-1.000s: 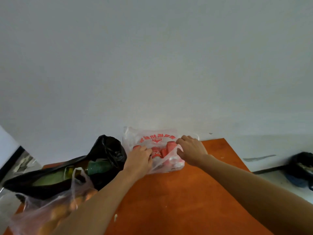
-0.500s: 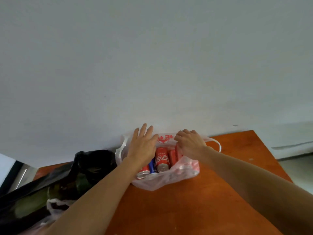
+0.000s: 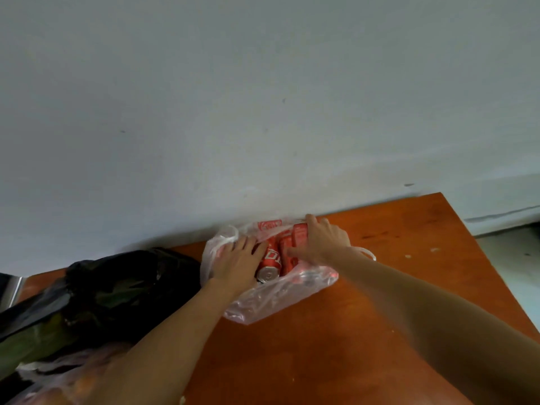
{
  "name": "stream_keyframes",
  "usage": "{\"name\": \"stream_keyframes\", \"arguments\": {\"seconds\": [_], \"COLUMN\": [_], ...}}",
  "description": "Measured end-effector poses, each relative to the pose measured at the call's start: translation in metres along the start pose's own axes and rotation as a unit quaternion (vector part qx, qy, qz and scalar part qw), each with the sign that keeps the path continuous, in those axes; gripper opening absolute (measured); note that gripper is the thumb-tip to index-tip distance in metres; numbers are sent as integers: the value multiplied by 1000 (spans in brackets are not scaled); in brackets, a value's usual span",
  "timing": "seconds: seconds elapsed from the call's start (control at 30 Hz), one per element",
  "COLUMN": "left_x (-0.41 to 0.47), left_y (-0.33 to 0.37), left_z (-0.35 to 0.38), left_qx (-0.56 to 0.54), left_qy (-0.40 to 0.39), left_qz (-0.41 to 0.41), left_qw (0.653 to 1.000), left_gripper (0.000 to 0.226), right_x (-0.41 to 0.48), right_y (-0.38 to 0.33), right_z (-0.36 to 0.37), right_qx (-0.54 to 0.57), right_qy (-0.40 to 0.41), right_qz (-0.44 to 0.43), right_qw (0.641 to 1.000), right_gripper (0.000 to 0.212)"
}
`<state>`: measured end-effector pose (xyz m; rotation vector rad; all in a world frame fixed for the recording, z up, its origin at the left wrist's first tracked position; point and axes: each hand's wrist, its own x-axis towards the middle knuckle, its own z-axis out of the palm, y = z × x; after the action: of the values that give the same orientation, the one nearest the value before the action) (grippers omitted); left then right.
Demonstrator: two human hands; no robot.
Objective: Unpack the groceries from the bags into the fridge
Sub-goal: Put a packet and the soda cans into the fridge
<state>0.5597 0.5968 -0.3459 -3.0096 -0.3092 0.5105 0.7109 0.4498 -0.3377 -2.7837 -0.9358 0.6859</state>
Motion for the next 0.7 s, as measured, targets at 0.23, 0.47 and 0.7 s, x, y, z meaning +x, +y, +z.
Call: {"name": "stream_keyframes", "arguments": {"seconds": [0.23,0.47,0.7], "left_x": [-8,7,8], "left_y": [16,30,36], "left_z": [-15,-4,2], "left_qx": [56,257,311], "left_qy": [73,110,55], "left_qz": [101,199,192], "left_qw": [991,939,929], "left_gripper": [75,66,62], "right_x": [-1,-18,-44], "right_y": [10,36,46], "right_z": [-5,-10,-3], "right_qx": [210,433,505], "right_qy": [-25,16,-8], "right_qz": [37,88,108], "right_qw": [977,897,856], "right_gripper": [90,103,114]}}
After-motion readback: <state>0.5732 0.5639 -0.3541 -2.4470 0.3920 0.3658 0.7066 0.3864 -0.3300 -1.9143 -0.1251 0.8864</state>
